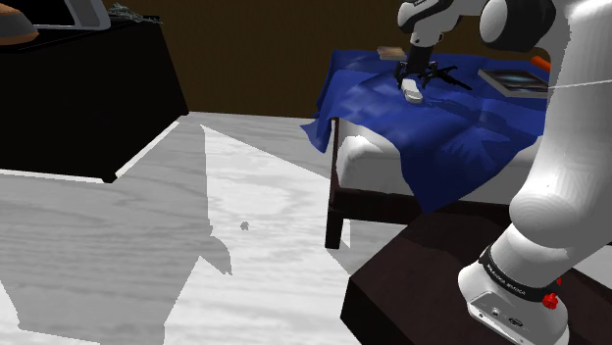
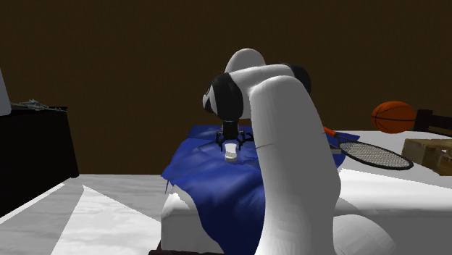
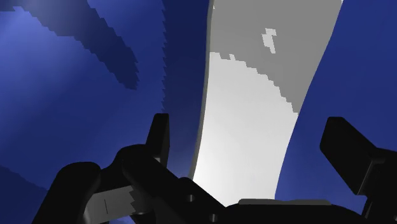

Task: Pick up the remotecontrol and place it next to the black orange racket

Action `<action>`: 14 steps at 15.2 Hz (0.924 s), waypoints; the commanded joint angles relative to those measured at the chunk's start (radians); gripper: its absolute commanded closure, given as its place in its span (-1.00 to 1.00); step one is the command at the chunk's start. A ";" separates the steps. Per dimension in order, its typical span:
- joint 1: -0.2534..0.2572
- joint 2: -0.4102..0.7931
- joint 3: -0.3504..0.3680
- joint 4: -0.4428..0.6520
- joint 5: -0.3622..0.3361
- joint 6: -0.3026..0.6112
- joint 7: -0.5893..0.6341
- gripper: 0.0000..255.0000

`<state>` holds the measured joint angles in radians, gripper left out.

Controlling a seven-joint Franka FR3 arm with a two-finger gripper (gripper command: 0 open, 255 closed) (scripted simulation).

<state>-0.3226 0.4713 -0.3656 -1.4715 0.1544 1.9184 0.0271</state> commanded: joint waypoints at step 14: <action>0.000 -0.003 -0.001 0.009 -0.001 -0.012 0.001 1.00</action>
<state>-0.3221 0.4694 -0.3659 -1.4691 0.1537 1.9142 0.0280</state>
